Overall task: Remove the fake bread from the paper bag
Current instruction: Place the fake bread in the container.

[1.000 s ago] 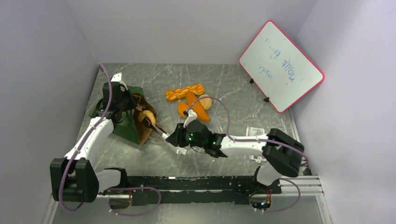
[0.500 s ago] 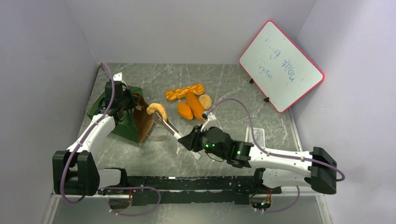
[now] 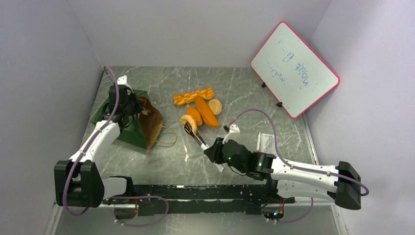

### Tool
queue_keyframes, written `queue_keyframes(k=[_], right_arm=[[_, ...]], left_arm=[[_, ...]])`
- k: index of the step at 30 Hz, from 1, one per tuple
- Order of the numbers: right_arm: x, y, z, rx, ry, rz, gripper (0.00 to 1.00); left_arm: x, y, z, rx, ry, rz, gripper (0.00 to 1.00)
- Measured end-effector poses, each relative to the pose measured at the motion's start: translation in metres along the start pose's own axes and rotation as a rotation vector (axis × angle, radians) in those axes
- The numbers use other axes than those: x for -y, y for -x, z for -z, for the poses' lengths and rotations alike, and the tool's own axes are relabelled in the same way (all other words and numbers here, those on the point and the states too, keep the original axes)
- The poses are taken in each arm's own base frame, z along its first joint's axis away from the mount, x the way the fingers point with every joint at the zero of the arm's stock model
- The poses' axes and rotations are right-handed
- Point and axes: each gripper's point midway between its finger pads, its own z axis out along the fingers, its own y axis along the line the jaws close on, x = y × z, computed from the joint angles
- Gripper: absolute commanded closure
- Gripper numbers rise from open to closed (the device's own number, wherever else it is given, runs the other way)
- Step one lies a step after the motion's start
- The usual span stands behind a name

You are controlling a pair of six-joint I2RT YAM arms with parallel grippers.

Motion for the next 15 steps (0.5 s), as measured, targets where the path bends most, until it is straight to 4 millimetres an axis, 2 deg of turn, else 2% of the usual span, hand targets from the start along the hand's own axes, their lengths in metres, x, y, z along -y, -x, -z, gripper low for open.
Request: queue_keyframes(k=[4, 9, 15], right_arm=[[0.013, -0.012, 0.001, -0.028, -0.037, -0.003, 0.97], [0.021, -0.021, 0.002, -0.052, -0.058, -0.018, 0.96], [0.033, -0.038, 0.001, -0.092, -0.085, -0.032, 0.87]], left_arm=[[0.001, 0.003, 0.003, 0.011, -0.004, 0.000, 0.93], [0.002, 0.004, 0.004, 0.014, -0.006, 0.001, 0.93], [0.002, 0.004, 0.004, 0.014, -0.006, 0.001, 0.93]])
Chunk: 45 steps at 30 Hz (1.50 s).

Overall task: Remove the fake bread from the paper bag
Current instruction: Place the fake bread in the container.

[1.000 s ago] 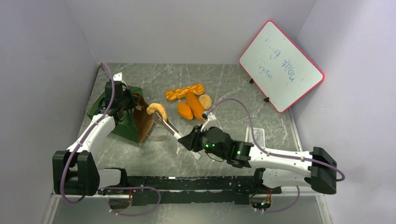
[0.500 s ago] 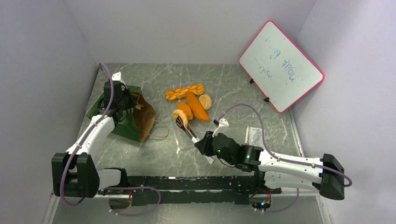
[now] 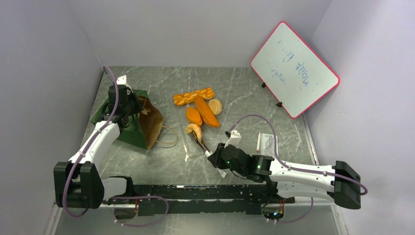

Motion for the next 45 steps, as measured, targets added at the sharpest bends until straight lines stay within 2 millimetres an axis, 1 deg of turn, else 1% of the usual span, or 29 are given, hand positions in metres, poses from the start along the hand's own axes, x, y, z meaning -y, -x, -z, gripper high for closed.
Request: queue_keyframes(k=[5, 10, 14, 22, 38, 41, 45], right_arm=[[0.010, -0.010, -0.003, -0.020, -0.025, -0.010, 0.77], [0.012, -0.012, -0.004, -0.022, -0.033, -0.023, 0.64], [0.012, -0.013, -0.005, -0.025, -0.037, -0.036, 0.58], [0.020, -0.019, -0.003, -0.039, -0.059, -0.054, 0.56], [0.033, -0.016, 0.012, -0.035, -0.097, -0.074, 0.55], [0.032, -0.013, 0.015, -0.032, -0.099, -0.075, 0.55], [0.027, -0.003, 0.021, -0.012, -0.092, -0.082, 0.55]], left_arm=[[0.000, 0.000, 0.000, -0.001, 0.000, 0.000, 0.93], [0.000, 0.000, 0.000, -0.001, 0.000, 0.000, 0.93], [0.000, 0.000, 0.000, -0.001, 0.000, 0.000, 0.93], [0.000, 0.000, 0.000, -0.002, 0.000, -0.001, 0.93], [0.000, -0.001, 0.000, -0.002, 0.000, -0.004, 0.93], [0.000, -0.001, 0.000, -0.002, 0.000, -0.004, 0.93], [0.000, -0.001, 0.000, -0.002, 0.000, -0.004, 0.93]])
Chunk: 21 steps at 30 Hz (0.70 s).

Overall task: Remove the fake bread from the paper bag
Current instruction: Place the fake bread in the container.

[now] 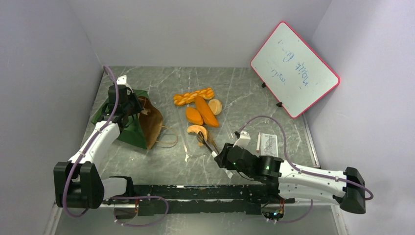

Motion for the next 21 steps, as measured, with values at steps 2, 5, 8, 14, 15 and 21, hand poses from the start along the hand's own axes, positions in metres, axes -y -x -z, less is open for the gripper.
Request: queue_keyframes(k=[2, 5, 8, 14, 15, 21], right_arm=[[-0.004, 0.006, 0.004, 0.011, 0.008, -0.006, 0.55], [-0.007, 0.011, 0.008, 0.021, 0.014, -0.010, 0.56], [-0.006, 0.011, 0.009, 0.020, 0.012, -0.007, 0.56], [-0.005, 0.011, 0.013, 0.017, 0.003, 0.006, 0.56], [-0.005, 0.012, 0.014, 0.021, 0.002, 0.006, 0.56], [-0.005, 0.020, 0.021, 0.041, 0.000, 0.004, 0.56]], left_arm=[[0.000, 0.000, 0.000, 0.000, 0.000, 0.000, 0.93], [0.000, 0.000, 0.000, 0.000, 0.000, 0.000, 0.93], [0.000, 0.000, 0.000, 0.000, 0.000, 0.000, 0.93], [0.000, 0.000, 0.000, 0.000, 0.000, 0.000, 0.93], [0.000, 0.000, 0.000, 0.000, 0.000, 0.000, 0.93], [0.000, 0.000, 0.000, 0.000, 0.000, 0.000, 0.93]])
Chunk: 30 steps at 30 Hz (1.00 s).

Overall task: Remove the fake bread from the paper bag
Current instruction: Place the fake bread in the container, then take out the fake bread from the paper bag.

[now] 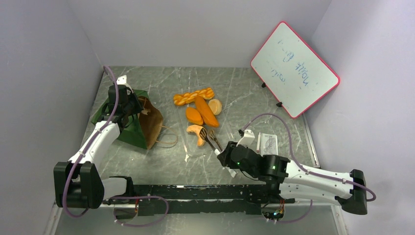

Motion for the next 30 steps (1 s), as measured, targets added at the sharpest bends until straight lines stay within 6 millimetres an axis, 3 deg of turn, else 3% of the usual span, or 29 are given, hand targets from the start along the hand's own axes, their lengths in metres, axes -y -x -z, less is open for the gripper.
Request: queue_keyframes(k=[9, 19, 30], right_arm=[[-0.013, 0.013, 0.011, 0.019, 0.020, 0.030, 0.58], [-0.057, 0.016, 0.021, 0.038, 0.085, 0.144, 0.59], [-0.107, -0.003, -0.009, 0.028, 0.184, 0.248, 0.59]], left_arm=[[0.000, 0.001, 0.002, 0.002, -0.006, -0.021, 0.93], [0.002, -0.008, 0.007, -0.039, -0.033, -0.079, 0.93], [0.010, -0.018, 0.023, -0.093, -0.101, -0.135, 0.93]])
